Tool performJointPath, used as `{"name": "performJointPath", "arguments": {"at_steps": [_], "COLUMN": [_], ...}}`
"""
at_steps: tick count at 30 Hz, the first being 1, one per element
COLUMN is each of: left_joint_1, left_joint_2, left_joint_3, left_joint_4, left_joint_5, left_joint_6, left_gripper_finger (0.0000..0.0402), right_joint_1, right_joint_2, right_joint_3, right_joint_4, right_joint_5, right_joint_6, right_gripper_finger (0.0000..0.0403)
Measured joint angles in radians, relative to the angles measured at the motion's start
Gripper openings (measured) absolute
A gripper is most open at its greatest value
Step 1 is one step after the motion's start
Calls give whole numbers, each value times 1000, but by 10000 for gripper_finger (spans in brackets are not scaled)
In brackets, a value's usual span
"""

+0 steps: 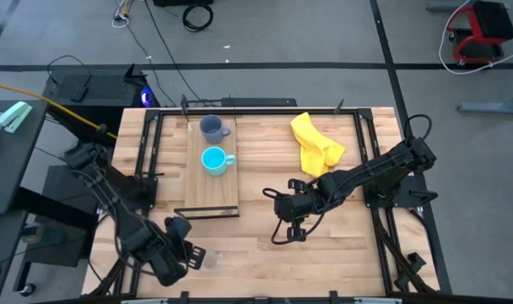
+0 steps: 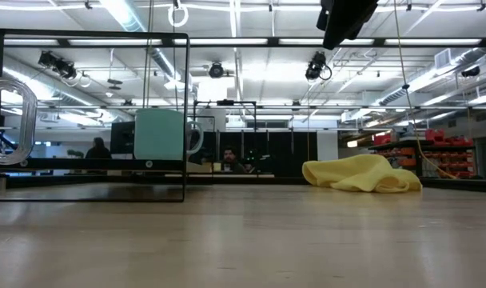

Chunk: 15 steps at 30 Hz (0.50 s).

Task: Stack small to large cups/mugs on shelf
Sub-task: Put the transparent mug on the shelf

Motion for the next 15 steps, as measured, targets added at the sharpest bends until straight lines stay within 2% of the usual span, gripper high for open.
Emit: {"name": "performJointPath", "arguments": {"at_steps": [8, 15], "left_joint_1": [0, 0], "left_joint_2": [71, 100], "left_joint_3": [13, 13], "left_joint_4": [42, 34], "left_joint_5": [47, 49], "left_joint_6": [-21, -39], "left_gripper_finger": [16, 25], "right_joint_1": [11, 37], "right_joint_2": [-2, -2], "right_joint_3": [-50, -151], "right_joint_4": [-51, -35], "right_joint_5": [6, 3], "right_joint_6": [81, 131], "right_gripper_finger": [16, 50]}}
